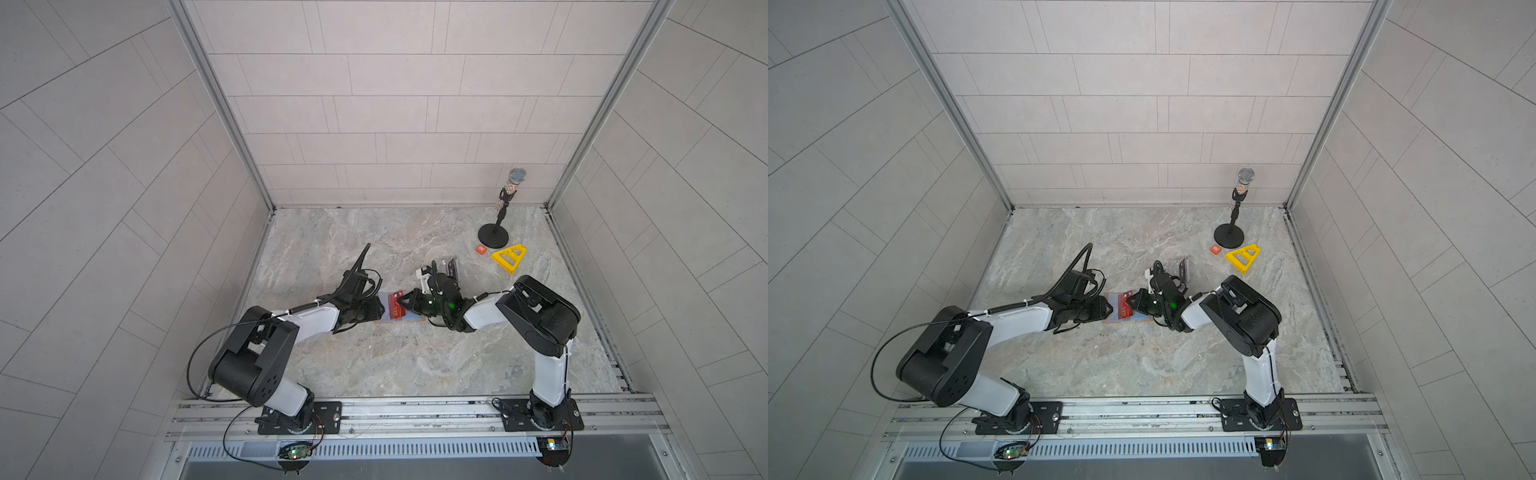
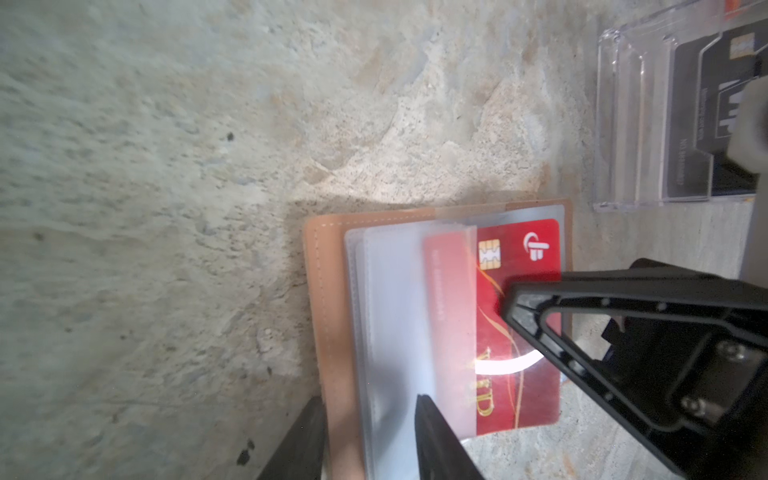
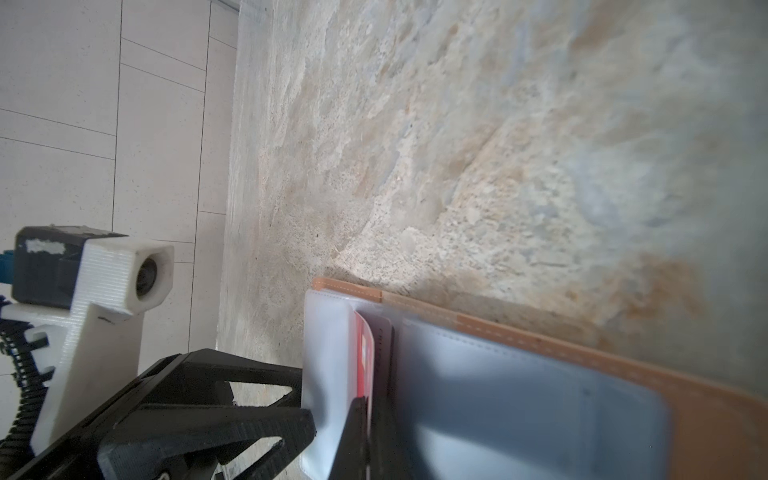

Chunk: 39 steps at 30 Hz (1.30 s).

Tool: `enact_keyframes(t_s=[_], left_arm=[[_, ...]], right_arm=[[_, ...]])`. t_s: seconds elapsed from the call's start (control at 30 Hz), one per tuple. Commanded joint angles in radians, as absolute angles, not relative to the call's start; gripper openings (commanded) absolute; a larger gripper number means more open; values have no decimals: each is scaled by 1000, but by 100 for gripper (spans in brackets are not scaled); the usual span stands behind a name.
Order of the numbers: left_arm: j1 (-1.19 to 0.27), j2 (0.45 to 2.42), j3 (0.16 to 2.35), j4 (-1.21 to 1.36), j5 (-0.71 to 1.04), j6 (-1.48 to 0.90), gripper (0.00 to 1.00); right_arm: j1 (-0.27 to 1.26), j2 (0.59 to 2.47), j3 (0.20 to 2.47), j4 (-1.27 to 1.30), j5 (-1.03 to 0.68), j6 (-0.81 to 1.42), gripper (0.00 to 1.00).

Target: Put the credit cards into the card holder

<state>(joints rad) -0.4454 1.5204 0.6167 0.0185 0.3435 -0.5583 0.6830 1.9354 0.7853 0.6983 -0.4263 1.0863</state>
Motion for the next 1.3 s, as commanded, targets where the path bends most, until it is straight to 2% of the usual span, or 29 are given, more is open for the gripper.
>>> enact_keyframes(t_s=[0.0,0.07,0.33,0.73,1.03,1.27], left_arm=[[-446,1552,580,-37,320,-562,42],[-446,1550,580,-40,316,-563,42],[-446,1536,583,-62,289,-558,42],[-446,1536,583,-70,288,-550,42],[-446,1542,579,-60,301,-545,42],[-445,1537,577,-60,298,-546,42]], right_arm=[[702,1970,760,619,-404,1094,0],[703,1965,756,623,-400,1097,1],[709,1898,777,530,-373,1054,27],[740,1818,868,296,-288,919,52],[772,1791,966,90,-205,810,60],[783,1776,1021,-26,-143,746,59]])
